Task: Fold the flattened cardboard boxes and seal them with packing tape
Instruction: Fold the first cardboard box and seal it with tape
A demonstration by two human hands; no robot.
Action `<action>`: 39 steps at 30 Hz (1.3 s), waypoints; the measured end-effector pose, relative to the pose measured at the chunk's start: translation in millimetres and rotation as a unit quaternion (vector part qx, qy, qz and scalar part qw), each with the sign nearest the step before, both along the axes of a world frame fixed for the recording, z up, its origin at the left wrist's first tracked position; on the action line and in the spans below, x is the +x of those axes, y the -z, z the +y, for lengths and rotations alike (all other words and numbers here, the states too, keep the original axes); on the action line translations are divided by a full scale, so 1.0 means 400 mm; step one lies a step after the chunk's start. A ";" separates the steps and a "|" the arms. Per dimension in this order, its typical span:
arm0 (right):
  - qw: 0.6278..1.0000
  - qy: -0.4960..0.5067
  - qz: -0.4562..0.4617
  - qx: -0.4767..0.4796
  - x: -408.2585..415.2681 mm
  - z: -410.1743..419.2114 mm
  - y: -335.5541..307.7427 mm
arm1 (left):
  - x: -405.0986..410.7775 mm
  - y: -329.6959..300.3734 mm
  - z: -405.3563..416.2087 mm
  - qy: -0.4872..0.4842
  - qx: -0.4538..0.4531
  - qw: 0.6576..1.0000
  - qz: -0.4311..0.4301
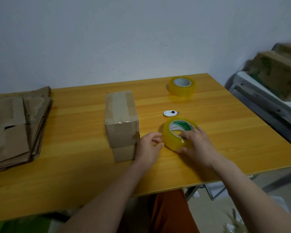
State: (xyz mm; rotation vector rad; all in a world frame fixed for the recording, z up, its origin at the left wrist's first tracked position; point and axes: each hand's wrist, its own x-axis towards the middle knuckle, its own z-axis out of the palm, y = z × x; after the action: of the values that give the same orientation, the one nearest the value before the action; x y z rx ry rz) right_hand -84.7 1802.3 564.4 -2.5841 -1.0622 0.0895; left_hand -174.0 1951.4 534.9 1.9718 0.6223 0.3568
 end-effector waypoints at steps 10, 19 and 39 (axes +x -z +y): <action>0.972 -0.047 0.199 0.119 -0.006 0.016 -0.052 | -0.043 -0.060 0.008 -0.041 -0.038 0.993 -0.103; 0.948 -0.109 0.226 0.194 -0.033 0.002 -0.113 | -0.050 -0.126 -0.001 -0.067 0.075 0.985 -0.139; 0.702 0.068 0.292 0.646 -0.101 0.090 -0.092 | -0.048 -0.273 0.015 -0.204 -0.112 0.948 -0.216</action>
State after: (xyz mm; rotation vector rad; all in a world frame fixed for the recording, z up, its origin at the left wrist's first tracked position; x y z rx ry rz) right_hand -125.2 1838.4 601.2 -1.1598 -0.3642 0.0731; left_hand -193.2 1957.4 644.3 1.4730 0.7441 0.9048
